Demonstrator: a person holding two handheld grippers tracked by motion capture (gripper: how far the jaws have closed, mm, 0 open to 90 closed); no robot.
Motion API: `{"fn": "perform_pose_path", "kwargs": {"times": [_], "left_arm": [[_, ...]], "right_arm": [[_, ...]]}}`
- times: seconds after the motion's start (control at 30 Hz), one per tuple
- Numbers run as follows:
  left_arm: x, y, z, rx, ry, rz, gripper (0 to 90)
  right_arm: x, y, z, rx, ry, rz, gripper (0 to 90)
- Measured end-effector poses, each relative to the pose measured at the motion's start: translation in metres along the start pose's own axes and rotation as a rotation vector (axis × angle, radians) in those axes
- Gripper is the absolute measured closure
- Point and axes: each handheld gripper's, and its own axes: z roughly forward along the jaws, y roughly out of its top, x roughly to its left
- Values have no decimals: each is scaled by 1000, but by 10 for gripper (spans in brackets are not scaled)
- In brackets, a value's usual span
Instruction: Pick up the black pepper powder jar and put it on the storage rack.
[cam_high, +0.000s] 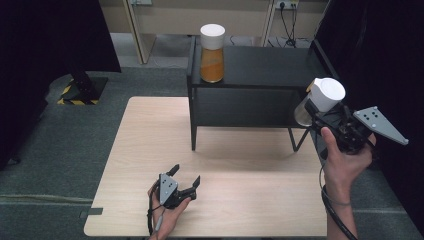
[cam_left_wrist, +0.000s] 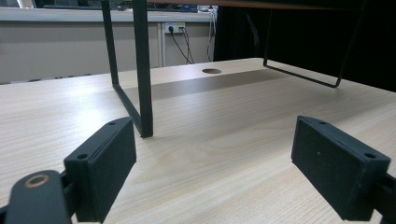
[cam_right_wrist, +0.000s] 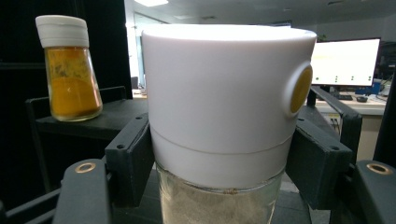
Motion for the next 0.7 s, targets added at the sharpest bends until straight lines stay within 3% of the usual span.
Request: {"fn": "perform_pose_path", "kwargs": {"times": [0.7], "left_arm": [[0, 0, 0, -2, 0, -2, 134]], "right_arm": [[4, 26, 22, -36, -38, 7, 306]]}}
